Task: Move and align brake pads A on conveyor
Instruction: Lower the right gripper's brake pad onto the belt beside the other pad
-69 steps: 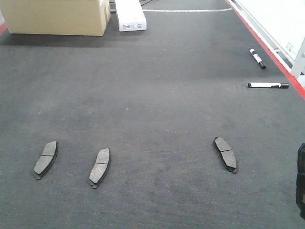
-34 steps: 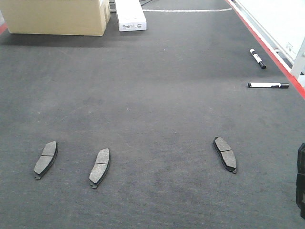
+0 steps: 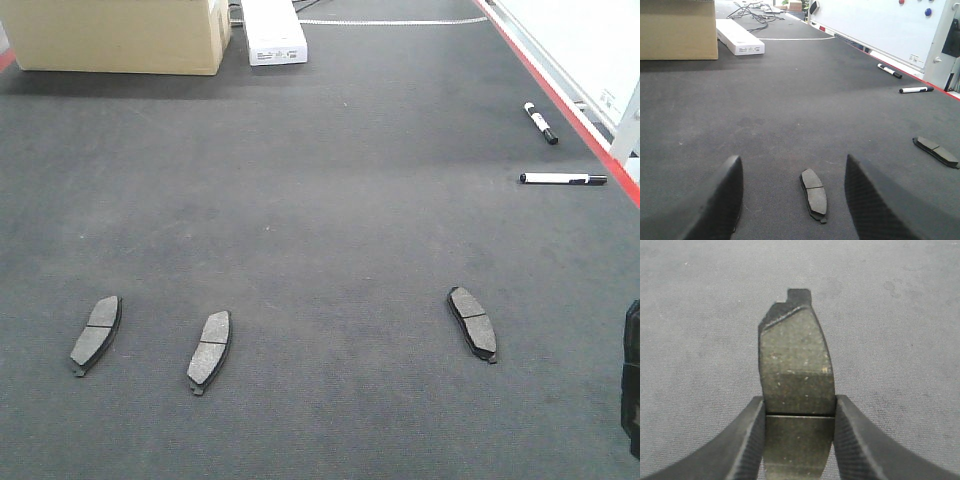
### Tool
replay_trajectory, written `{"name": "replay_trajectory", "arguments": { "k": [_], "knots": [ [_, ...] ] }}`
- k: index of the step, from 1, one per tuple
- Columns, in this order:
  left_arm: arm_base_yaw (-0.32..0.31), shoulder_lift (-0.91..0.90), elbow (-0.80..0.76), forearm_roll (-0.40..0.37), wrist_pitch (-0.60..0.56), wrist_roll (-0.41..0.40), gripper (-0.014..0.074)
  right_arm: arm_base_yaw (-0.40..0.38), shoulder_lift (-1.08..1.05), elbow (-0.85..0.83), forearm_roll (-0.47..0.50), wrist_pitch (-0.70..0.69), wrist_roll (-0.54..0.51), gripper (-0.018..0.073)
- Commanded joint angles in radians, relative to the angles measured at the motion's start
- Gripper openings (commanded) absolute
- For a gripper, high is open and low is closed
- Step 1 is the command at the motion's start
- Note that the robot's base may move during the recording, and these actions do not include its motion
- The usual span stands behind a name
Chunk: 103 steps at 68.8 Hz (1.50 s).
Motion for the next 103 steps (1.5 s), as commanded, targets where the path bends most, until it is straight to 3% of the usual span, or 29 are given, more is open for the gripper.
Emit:
{"name": "replay_trajectory", "arguments": {
  "k": [1,51,59,69,73,79,103],
  "knots": [
    [-0.002,0.015,-0.023,0.002,-0.066,-0.006,0.0417,-0.006,0.001,-0.032,-0.005,-0.089,-0.008,-0.0006],
    [-0.002,0.015,-0.023,0.002,-0.064,-0.006,0.0417,-0.006,0.053,-0.033,0.027,-0.104,-0.013,-0.0001],
    [-0.002,0.015,-0.023,0.002,-0.064,-0.006,0.0417,-0.006,0.142,-0.035,0.074,-0.16,-0.048,0.001],
    [-0.002,0.015,-0.023,0.002,-0.064,-0.006,0.0417,0.0,0.267,-0.048,0.214,-0.234,-0.191,0.0037],
    [-0.002,0.015,-0.023,0.002,-0.064,-0.006,0.0417,0.021,0.32,-0.074,0.259,-0.234,-0.259,0.005],
    [-0.002,0.015,-0.023,0.002,-0.064,-0.006,0.0417,0.062,0.413,-0.134,0.296,-0.234,-0.273,0.0064],
    [-0.002,0.015,-0.023,0.002,-0.064,-0.006,0.0417,0.279,0.845,-0.359,0.273,-0.271,-0.113,0.0071]
  ]
}}
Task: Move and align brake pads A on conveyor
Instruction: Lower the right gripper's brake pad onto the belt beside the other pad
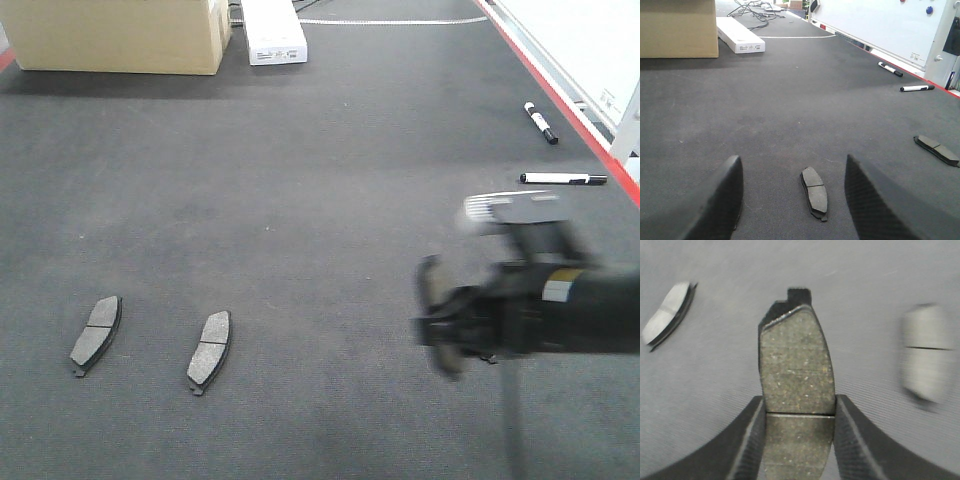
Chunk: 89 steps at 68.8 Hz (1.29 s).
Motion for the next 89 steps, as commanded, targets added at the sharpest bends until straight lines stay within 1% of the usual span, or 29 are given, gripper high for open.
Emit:
{"name": "replay_trajectory", "arguments": {
  "k": [1,10,14,18,26,40,47,55,75,81,89],
  "knots": [
    [-0.002,0.015,-0.023,0.002,-0.071,-0.006,0.0417,0.047,0.087,-0.097,-0.022,-0.069,0.072,0.0071],
    [-0.002,0.015,-0.023,0.002,-0.071,-0.006,0.0417,0.056,0.226,-0.185,-0.131,-0.031,0.229,0.0076],
    [-0.002,0.015,-0.023,0.002,-0.071,-0.006,0.0417,0.055,0.277,-0.219,-0.184,-0.013,0.269,0.0078],
    [-0.002,0.015,-0.023,0.002,-0.071,-0.006,0.0417,0.055,0.327,-0.258,-0.211,0.014,0.295,0.0078],
    [-0.002,0.015,-0.023,0.002,-0.071,-0.006,0.0417,0.055,0.412,-0.332,-0.233,0.064,0.321,0.0078],
    [-0.002,0.015,-0.023,0.002,-0.071,-0.006,0.0417,0.054,0.526,-0.446,-0.269,0.161,0.407,0.0088],
    [-0.002,0.015,-0.023,0.002,-0.071,-0.006,0.0417,0.054,0.557,-0.481,-0.274,0.173,0.409,0.011],
    [-0.002,0.015,-0.023,0.002,-0.071,-0.006,0.0417,0.054,0.566,-0.495,-0.274,0.165,0.409,0.017],
    [-0.002,0.015,-0.023,0.002,-0.071,-0.006,0.0417,0.054,0.566,-0.496,-0.273,0.188,0.409,0.0402],
    [-0.002,0.015,-0.023,0.002,-0.071,-0.006,0.0417,0.054,0.565,-0.496,-0.271,0.202,0.409,0.0426],
    [-0.002,0.015,-0.023,0.002,-0.071,-0.006,0.0417,0.054,0.55,-0.496,-0.276,0.219,0.409,0.0422]
  ]
}}
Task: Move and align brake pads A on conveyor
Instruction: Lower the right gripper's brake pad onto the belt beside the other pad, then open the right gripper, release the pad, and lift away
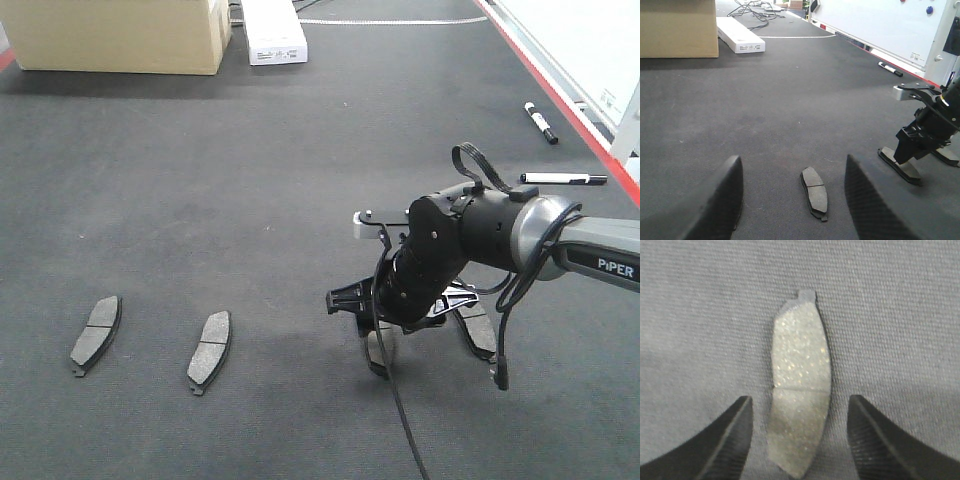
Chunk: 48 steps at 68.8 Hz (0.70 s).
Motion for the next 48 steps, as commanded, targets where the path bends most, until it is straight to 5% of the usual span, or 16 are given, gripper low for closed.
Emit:
{"name": "replay_trajectory", "arguments": {
  "k": [1,18,48],
  "knots": [
    [-0.002,0.015,-0.023,0.002,-0.071,-0.006,0.0417,-0.002,-0.07,-0.03,-0.013,-0.005,0.0,0.0422],
    [-0.002,0.015,-0.023,0.002,-0.071,-0.006,0.0417,-0.01,-0.223,-0.006,-0.101,0.025,-0.006,0.042],
    [-0.002,0.015,-0.023,0.002,-0.071,-0.006,0.0417,-0.102,-0.66,0.315,-0.232,-0.102,-0.025,0.042]
  ]
}}
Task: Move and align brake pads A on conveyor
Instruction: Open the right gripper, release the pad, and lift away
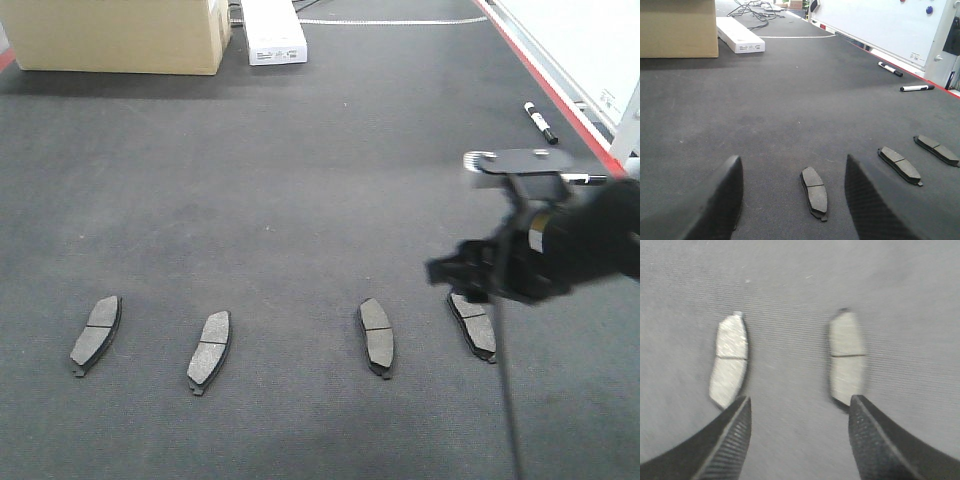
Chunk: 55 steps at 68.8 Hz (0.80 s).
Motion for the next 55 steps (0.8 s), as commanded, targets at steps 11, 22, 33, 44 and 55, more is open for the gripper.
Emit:
{"name": "replay_trajectory", "arguments": {
  "k": [11,22,33,44,55],
  "knots": [
    [-0.002,0.015,-0.023,0.002,-0.071,-0.006,0.0417,-0.006,-0.311,0.134,-0.091,-0.107,0.01,0.042],
    [-0.002,0.015,-0.023,0.002,-0.071,-0.006,0.0417,-0.006,-0.491,0.236,-0.1,-0.144,0.01,0.042],
    [-0.002,0.015,-0.023,0.002,-0.071,-0.006,0.0417,-0.006,-0.661,0.325,-0.122,-0.17,0.013,0.042],
    [-0.002,0.015,-0.023,0.002,-0.071,-0.006,0.0417,-0.006,-0.806,0.403,-0.121,-0.195,0.013,0.042],
    [-0.002,0.015,-0.023,0.002,-0.073,-0.006,0.0417,-0.006,-0.958,0.486,-0.121,-0.254,0.008,0.042]
  ]
}}
